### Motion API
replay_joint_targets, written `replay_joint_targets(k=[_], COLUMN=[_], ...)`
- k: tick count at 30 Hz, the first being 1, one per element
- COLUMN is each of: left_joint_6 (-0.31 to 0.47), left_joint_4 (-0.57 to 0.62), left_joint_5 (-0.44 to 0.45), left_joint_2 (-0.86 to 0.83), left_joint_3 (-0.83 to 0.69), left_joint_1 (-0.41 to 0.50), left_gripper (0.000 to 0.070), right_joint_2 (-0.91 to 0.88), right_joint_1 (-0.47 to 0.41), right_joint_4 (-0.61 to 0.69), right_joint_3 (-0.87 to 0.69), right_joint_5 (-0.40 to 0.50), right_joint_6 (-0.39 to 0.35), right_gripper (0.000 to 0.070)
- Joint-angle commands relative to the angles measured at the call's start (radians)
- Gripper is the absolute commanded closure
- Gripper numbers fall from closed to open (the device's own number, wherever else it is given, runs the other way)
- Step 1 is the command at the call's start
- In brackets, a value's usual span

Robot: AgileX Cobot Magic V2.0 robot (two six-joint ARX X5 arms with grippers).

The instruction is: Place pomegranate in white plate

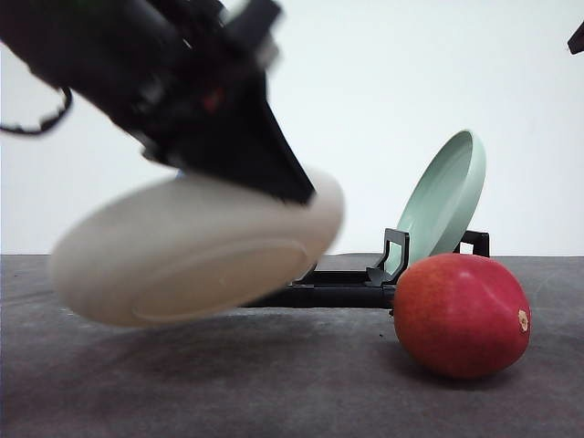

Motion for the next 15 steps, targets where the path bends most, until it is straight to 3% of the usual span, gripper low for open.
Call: replay_joint_targets(k=[1,15], left_joint_6=[0.06,0.104], left_joint_4=[0.02,0.091], left_joint_5=[-0.015,-0.046], left_joint_2=[0.045,0.216], left_joint_3=[0.005,0.005], left_joint_1=[-0.018,-0.071], left_gripper=[0.069,0.0667], right_joint_2=[0.002,0.002], right_joint_1=[0.004,0.004], right_joint_4=[0.013,0.012], right_joint_3=[0.016,0.016], right_joint_5=[0.0,0.0], right_joint_6=[-0.003,-0.004], right_gripper=[0.0339,0.0339])
